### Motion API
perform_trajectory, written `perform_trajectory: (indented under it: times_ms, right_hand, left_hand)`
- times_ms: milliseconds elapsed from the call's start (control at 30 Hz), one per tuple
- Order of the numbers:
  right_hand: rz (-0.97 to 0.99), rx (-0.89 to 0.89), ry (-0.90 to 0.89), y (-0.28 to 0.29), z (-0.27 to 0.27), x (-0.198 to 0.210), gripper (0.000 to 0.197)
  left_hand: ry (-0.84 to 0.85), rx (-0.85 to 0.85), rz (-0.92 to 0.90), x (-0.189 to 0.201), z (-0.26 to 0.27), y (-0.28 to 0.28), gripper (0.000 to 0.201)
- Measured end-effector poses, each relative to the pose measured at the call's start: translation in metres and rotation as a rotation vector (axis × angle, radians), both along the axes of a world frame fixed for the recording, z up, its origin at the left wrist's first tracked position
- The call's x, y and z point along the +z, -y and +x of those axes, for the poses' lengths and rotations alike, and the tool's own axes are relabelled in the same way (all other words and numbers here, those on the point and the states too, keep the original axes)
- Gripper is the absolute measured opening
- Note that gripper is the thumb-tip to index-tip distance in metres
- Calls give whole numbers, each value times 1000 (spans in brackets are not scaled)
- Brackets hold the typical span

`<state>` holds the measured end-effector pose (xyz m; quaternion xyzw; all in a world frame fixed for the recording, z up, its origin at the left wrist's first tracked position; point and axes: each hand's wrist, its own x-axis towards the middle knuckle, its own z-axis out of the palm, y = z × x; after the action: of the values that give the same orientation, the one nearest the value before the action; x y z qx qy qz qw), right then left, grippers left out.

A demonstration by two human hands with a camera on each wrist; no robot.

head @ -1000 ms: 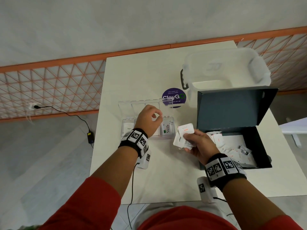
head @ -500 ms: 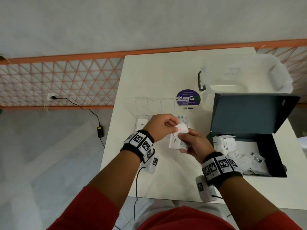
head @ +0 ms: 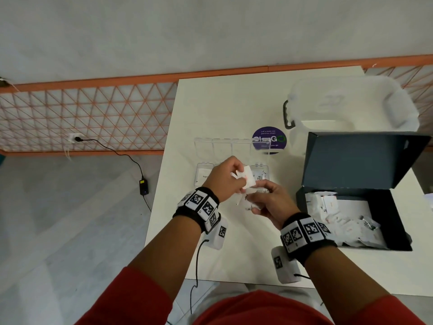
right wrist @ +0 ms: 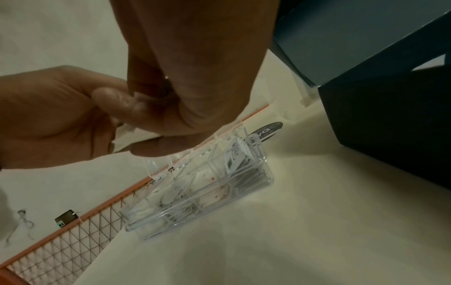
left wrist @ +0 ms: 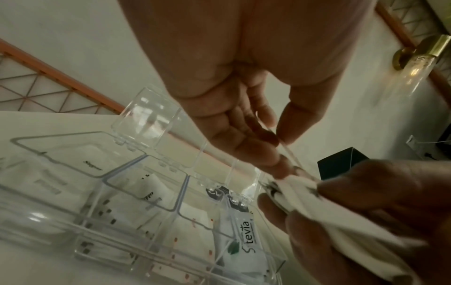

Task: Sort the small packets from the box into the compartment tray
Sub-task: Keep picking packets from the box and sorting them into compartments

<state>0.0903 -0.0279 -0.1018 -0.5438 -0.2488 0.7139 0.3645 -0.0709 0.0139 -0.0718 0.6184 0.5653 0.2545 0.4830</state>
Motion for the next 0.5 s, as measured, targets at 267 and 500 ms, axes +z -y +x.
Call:
perform_trajectory:
  times_ms: [267,500]
  right_hand:
    - [11,-75,-35,-7,4,1,28]
    - [11,-124,-40,-12,16,-7,29]
  left_hand:
    - [-152,-60,51,-2,-7,-11,20]
    - [-164,63,46,-10,-13,-26,19]
